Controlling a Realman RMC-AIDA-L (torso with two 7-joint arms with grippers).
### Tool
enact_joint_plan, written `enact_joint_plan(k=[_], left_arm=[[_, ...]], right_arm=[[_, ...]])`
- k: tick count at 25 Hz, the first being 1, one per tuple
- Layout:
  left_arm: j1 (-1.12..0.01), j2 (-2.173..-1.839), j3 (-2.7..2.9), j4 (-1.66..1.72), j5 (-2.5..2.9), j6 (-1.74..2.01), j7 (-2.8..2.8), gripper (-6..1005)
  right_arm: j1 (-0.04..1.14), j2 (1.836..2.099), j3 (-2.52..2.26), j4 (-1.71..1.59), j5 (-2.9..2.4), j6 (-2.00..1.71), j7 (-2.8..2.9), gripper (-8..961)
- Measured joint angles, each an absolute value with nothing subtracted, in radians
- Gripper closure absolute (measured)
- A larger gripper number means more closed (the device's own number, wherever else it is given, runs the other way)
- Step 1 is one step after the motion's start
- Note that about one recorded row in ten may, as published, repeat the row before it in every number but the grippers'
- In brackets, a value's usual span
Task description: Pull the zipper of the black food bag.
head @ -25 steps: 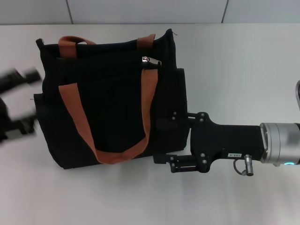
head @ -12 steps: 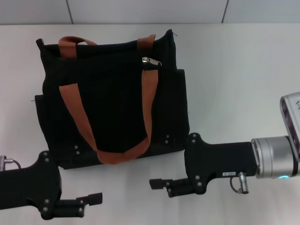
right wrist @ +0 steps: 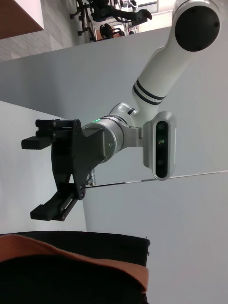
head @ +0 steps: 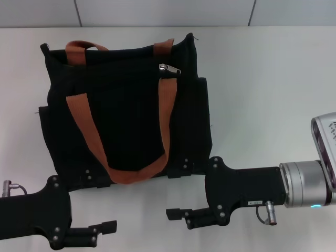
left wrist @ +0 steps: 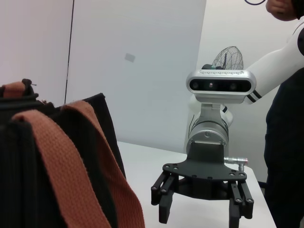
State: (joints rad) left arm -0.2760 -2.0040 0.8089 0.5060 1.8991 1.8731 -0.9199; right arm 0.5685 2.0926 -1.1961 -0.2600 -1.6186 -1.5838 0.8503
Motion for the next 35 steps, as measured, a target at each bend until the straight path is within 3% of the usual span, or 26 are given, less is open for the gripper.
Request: enact_joint_plan(k=[35], left_arm=[[-0.282, -2.007, 0.81, 0.506, 1.899, 1.882, -0.908, 172]], right_arm=[[0.569, 2.092, -1.186, -0.241, -1.592, -1.583, 0.809, 192]])
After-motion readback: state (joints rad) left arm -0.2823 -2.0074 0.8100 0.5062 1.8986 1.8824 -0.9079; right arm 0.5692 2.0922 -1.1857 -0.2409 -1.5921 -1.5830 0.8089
